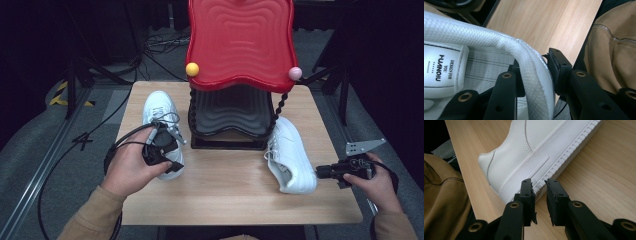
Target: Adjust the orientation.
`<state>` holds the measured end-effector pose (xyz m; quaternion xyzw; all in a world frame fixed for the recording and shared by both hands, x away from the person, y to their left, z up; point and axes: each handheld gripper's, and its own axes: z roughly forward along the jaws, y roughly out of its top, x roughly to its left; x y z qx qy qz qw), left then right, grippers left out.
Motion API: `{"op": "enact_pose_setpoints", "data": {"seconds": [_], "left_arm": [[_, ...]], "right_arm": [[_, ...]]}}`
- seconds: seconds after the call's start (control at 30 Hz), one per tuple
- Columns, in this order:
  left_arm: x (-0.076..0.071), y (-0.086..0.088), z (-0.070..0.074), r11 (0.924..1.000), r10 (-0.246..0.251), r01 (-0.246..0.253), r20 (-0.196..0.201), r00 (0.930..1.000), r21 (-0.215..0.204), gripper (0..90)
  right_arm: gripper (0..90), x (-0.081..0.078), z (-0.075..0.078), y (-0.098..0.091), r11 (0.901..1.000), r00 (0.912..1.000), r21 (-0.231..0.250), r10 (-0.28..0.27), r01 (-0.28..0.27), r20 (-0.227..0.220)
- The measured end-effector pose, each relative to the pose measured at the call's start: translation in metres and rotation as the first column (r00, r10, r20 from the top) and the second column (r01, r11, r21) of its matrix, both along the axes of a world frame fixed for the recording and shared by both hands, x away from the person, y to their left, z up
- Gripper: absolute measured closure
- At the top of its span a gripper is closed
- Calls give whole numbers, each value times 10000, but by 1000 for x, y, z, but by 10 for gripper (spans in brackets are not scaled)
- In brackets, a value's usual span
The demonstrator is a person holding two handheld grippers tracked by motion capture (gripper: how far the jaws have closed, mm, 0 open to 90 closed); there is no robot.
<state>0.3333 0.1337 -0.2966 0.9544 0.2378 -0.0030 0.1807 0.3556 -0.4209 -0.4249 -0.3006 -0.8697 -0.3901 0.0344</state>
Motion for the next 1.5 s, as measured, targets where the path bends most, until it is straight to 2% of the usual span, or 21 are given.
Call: {"op": "enact_pose_setpoints", "data": {"seconds": [0.23,0.3,0.47,0.57,0.63,0.83,0.97,1.17,1.23,1.3,1.5], "left_arm": [[7,-1,36,9998,-122,115,485,9987,158,696],[8,-1,40,9996,-153,140,547,9984,235,696],[11,1,64,9999,-77,86,955,9954,-82,696],[13,1,70,10000,-73,77,1089,9940,-28,696],[14,-1,77,9999,-91,74,1115,9937,154,696],[16,-4,94,9999,-36,13,1465,9892,158,694],[17,-5,105,9999,-99,76,1559,9877,155,694],[21,-8,122,9993,-195,135,1829,9829,342,694],[23,-9,131,9990,-186,100,1994,9797,437,694],[24,-9,135,9991,-213,135,2042,9787,394,694],[29,-10,158,9995,-258,207,2211,9749,253,693]], "right_arm": [[755,-1,-3,0,10000,10000,-77,2,-2,-69],[755,-1,-3,0,10000,10000,-87,13,-13,-84],[755,-2,-3,1,9998,9999,-172,70,-71,-76],[755,-2,-3,2,9998,9999,-179,87,-88,-66],[755,-3,-4,2,9998,9999,-179,99,-101,-119],[752,-3,-6,2,9997,9999,-213,100,-103,-134],[752,-4,-6,2,9997,9998,-195,107,-110,-145],[750,-3,-8,0,9999,9998,-116,117,-119,-181],[750,-4,-9,-1,9999,9996,-97,115,-118,-247],[751,-4,-9,-1,9999,9996,-105,121,-123,-238],[750,-7,-8,-3,9999,9998,-60,99,-100,-153]]}}
